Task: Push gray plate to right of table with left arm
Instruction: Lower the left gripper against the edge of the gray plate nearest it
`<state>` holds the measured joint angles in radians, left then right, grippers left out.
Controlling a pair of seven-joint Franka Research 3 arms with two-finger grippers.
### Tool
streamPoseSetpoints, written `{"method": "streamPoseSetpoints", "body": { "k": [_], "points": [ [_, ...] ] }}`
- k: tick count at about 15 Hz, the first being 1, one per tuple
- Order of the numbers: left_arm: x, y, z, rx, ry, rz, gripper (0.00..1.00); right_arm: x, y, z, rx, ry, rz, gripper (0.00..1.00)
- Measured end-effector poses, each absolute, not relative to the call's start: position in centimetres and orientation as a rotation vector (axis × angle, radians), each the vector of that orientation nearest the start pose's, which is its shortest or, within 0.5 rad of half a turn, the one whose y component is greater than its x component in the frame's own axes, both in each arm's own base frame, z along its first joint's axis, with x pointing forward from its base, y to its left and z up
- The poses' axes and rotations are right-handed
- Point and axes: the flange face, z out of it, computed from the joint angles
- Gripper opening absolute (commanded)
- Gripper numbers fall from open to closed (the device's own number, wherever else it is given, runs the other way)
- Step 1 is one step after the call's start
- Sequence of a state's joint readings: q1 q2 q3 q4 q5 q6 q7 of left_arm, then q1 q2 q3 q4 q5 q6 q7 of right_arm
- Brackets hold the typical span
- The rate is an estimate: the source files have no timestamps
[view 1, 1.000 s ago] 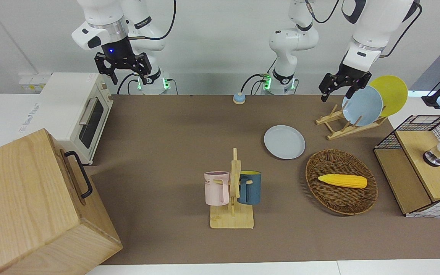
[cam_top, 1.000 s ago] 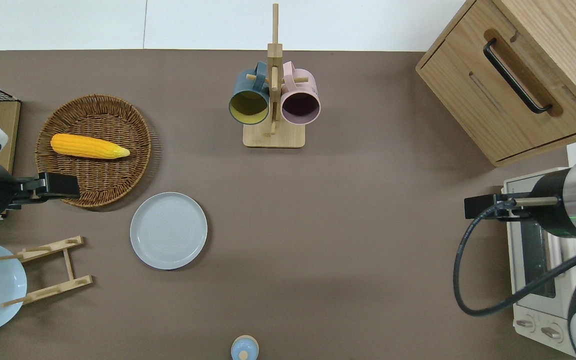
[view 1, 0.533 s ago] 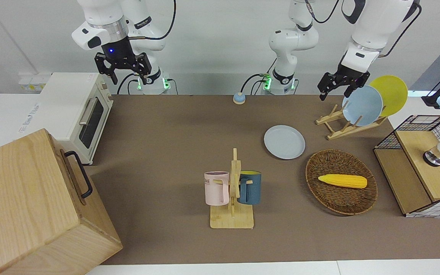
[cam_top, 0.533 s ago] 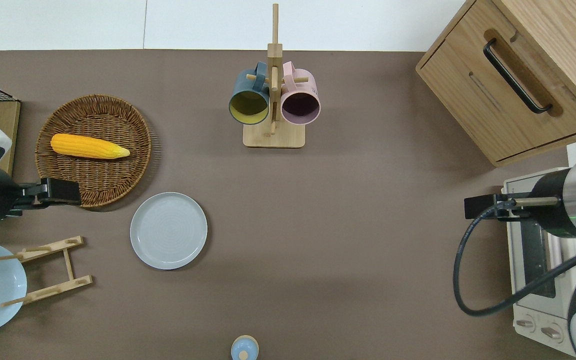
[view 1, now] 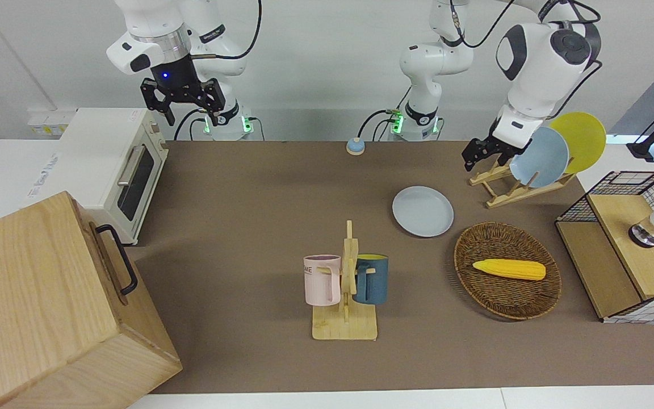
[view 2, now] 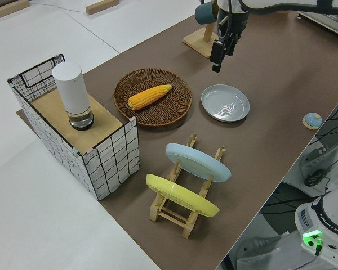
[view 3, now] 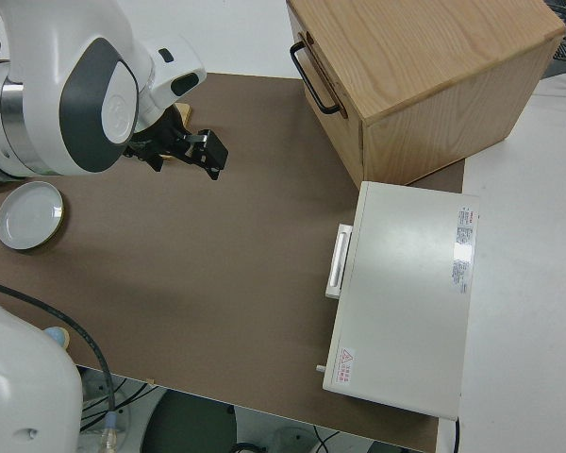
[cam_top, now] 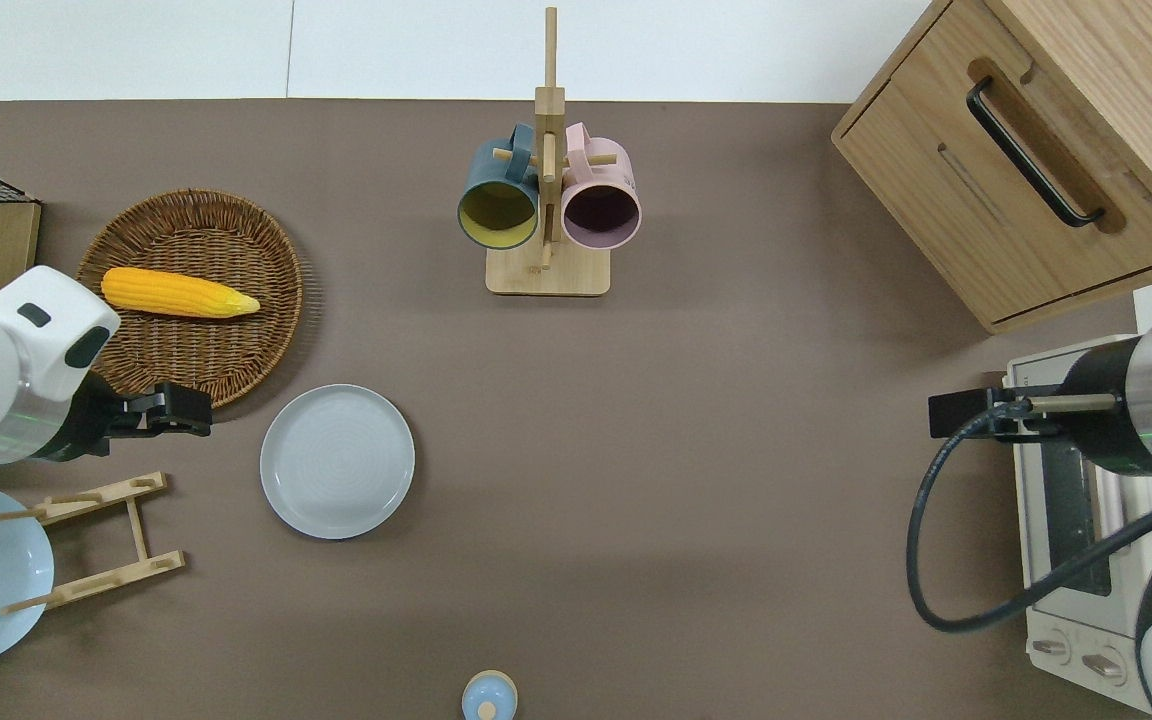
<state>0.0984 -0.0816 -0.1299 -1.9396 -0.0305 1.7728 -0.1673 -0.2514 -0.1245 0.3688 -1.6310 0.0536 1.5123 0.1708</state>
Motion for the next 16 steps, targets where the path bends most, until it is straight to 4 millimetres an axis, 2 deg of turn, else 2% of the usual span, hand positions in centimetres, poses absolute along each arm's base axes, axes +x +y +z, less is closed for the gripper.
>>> {"method": "streamPoseSetpoints", "body": {
  "k": [2, 11, 16],
  "points": [
    [52.4, -2.0, 48.5, -3.138, -0.229, 0.168, 0.98, 50.6, 7.9, 65.3, -3.132, 0.083, 0.006, 0.996],
    [50.8, -1.8, 40.5, -3.136, -0.238, 0.17, 0.98, 50.6, 7.9, 65.3, -3.132, 0.083, 0.006, 0.996],
    [49.3, -1.4, 35.5, -3.135, -0.253, 0.197, 0.98, 50.6, 7.9, 65.3, -3.132, 0.083, 0.006, 0.996]
  ]
}}
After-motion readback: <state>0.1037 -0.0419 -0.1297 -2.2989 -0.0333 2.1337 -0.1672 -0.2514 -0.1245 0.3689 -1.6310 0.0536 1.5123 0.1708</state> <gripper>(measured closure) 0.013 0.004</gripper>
